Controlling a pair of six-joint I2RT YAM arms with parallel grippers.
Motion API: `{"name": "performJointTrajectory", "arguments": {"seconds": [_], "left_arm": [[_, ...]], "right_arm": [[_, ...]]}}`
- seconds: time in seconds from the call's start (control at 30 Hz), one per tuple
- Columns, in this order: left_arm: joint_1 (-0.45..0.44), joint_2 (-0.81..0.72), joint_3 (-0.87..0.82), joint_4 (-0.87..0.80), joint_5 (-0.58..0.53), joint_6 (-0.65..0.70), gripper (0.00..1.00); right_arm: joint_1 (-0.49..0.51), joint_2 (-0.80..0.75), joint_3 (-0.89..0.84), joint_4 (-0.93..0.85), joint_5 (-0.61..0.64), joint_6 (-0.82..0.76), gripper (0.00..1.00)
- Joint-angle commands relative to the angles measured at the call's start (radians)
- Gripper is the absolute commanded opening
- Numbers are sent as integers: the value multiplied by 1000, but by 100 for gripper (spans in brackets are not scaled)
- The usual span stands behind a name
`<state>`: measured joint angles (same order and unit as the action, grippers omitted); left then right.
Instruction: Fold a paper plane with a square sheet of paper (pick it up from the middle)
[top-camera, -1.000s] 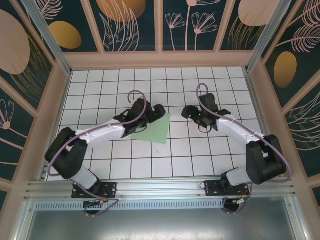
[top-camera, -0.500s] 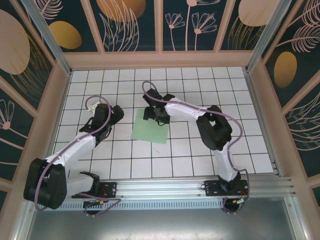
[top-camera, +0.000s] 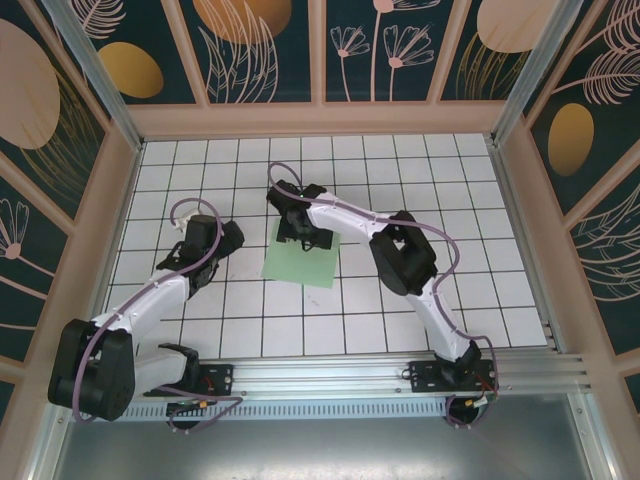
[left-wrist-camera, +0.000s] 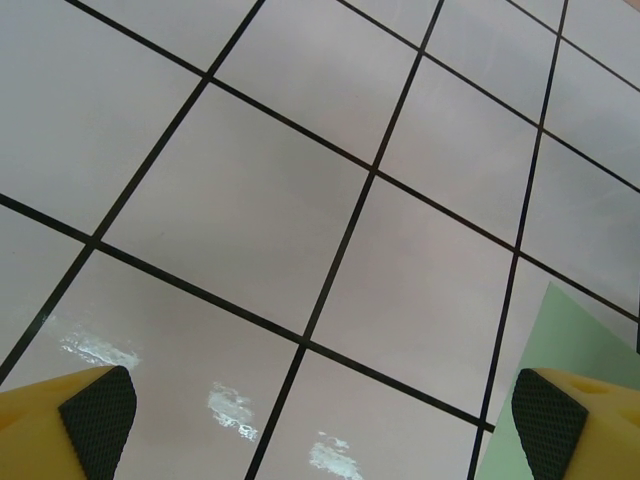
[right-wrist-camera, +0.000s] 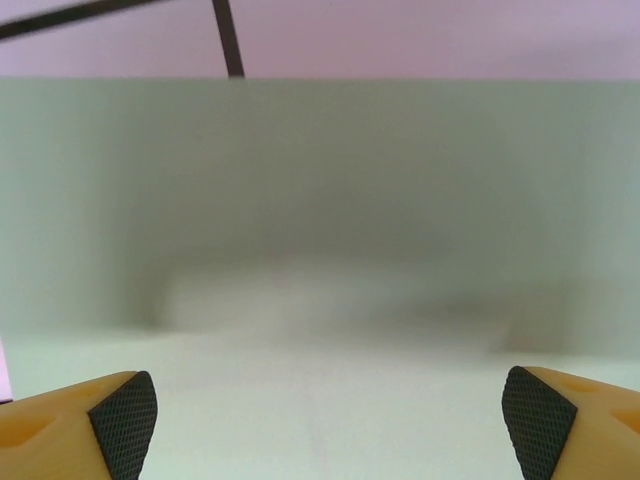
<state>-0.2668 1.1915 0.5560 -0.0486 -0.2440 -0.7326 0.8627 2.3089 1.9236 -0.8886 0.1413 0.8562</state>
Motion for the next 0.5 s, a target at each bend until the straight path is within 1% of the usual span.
{"name": "performJointTrajectory", "arguments": {"seconds": [0.0, 0.17, 0.27, 0.3, 0.4, 0.43, 0.47], "left_arm": [[7, -12, -16, 30, -1, 24, 98], [8, -11, -21, 39, 5, 24, 98], [9, -6, -18, 36, 12, 24, 98], [8, -6, -18, 36, 17, 24, 99], [8, -6, -16, 37, 20, 22, 98], [9, -6, -16, 35, 20, 21, 99], [9, -5, -15, 36, 26, 20, 99]], "right_arm": [[16, 38, 25, -62, 3, 17, 92], [27, 62, 28, -65, -24, 3, 91], [21, 70, -9, -47, -36, 1, 90], [19, 69, -26, -36, -45, -1, 89], [20, 64, -49, -23, -51, -8, 80], [19, 62, -51, -21, -50, -13, 76], [18, 59, -48, -25, -40, -12, 74]]}}
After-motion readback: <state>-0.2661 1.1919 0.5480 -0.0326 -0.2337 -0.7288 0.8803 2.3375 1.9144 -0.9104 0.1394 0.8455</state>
